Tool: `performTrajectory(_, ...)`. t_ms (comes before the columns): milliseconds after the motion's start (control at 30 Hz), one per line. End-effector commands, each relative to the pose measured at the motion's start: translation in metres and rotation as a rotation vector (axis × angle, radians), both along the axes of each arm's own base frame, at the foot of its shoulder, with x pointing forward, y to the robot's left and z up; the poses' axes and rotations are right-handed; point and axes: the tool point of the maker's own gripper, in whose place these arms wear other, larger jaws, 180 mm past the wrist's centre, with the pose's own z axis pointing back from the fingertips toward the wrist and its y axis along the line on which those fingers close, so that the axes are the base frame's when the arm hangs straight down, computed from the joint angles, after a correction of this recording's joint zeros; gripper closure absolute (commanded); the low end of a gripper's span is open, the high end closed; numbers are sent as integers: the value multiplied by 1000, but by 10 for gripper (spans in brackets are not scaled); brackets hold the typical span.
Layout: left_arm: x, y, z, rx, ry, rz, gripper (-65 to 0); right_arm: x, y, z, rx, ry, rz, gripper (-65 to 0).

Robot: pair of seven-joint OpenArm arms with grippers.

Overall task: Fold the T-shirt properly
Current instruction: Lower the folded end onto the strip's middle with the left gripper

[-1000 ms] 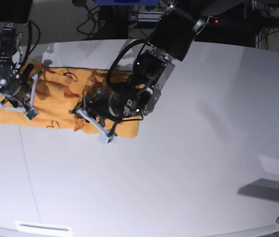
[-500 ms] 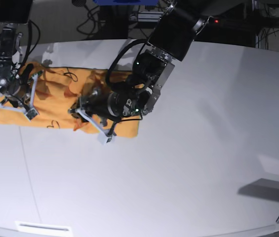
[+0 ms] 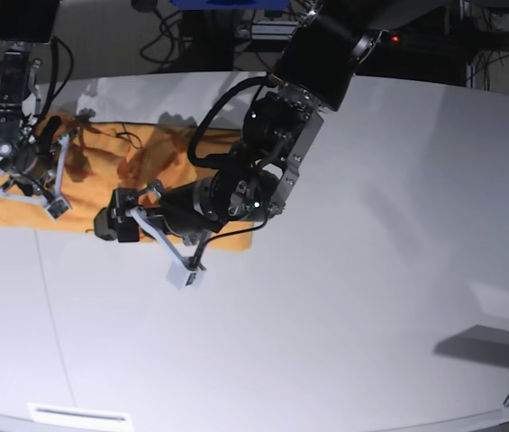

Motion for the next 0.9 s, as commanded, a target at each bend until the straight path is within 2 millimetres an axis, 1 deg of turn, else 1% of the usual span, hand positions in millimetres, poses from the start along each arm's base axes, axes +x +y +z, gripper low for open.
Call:
performTrajectory(0, 6, -7, 24, -48, -66, -1, -531, 2, -5, 5, -19, -9, 0, -1)
performTrajectory(200, 9, -5, 44, -82, -119, 14, -529, 2, -5, 5, -18, -8, -1, -1)
performTrajectory(267, 8, -1, 45, -76, -127, 18, -527, 2, -6, 5, -19, -6, -1, -1)
performTrajectory(367, 9, 11, 33, -33, -124, 19, -527, 1, -6, 4, -19, -5, -1, -1)
performTrajectory(467, 6, 25, 14, 8, -94, 30, -526, 1, -5, 4, -18, -6, -1, -3)
performTrajectory(567, 5, 38, 3, 43, -88, 36, -526, 2, -5, 5, -18, -9, 0, -3)
performTrajectory(667, -2, 54, -15, 89, -62, 41, -516, 2, -5, 5, -18, -8, -1, -3)
performTrajectory(700, -3, 57, -19, 97, -56, 45, -497, 2, -5, 5, -18, -8, -1, -3)
performTrajectory(767, -3, 62, -23, 111, -52, 46, -411, 2, -5, 5, -18, -8, -1, -3)
performTrajectory(800, -3, 64, -24, 116, -52, 47, -354, 2, -5, 5, -18, -8, -1, -3)
performTrajectory(867, -1, 65, -25, 120, -53, 48, -220, 2, -5, 5, -19, -9, 0, -3)
